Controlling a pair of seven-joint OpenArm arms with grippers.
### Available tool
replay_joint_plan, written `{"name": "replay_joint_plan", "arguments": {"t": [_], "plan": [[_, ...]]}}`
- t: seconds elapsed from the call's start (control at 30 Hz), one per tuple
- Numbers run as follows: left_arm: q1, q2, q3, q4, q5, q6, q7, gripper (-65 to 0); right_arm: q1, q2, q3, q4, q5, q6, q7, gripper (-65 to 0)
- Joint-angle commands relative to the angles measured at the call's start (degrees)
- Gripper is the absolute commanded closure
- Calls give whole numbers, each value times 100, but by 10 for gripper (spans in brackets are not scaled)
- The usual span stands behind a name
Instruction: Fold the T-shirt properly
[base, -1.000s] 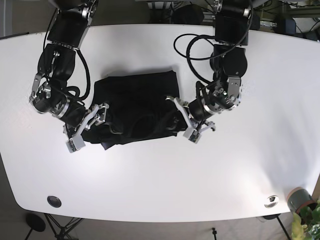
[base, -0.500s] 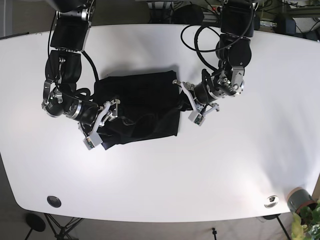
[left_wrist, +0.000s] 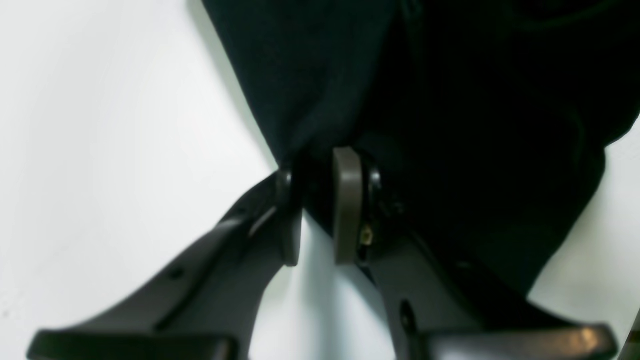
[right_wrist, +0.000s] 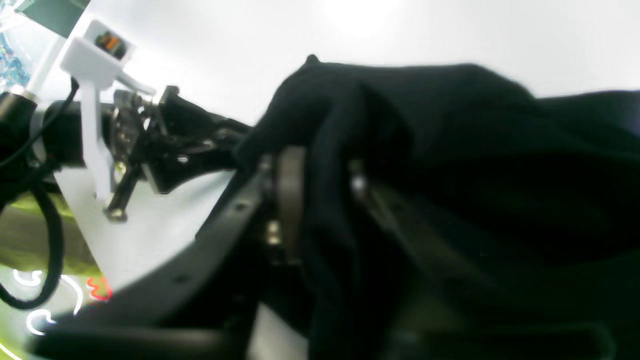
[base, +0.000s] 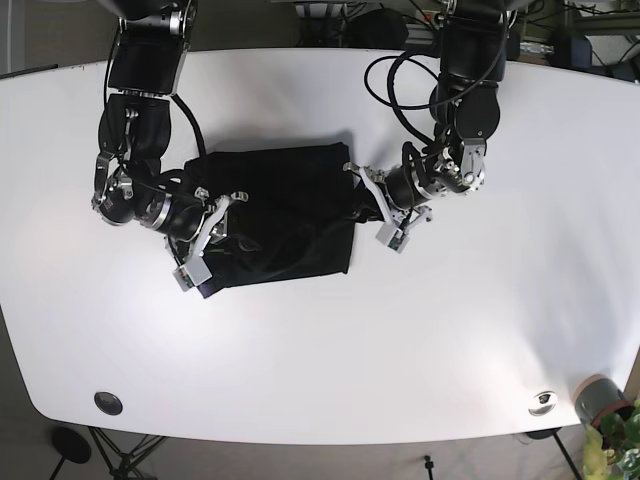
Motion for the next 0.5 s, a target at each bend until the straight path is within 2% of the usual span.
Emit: {"name": "replay_joint_plan", "arguments": {"t": [0.0, 0.27, 0.47], "plan": [[-72, -3, 6, 35, 107, 24, 116, -86, 1, 3, -5, 288, 142, 31, 108, -19], [-213, 5, 6, -237, 107, 24, 108, -86, -562, -499, -128, 1334, 142, 31, 99, -29], [-221, 172, -20, -325, 107, 24, 108, -86, -825, -578, -682, 1449, 80, 22, 213, -30]]}}
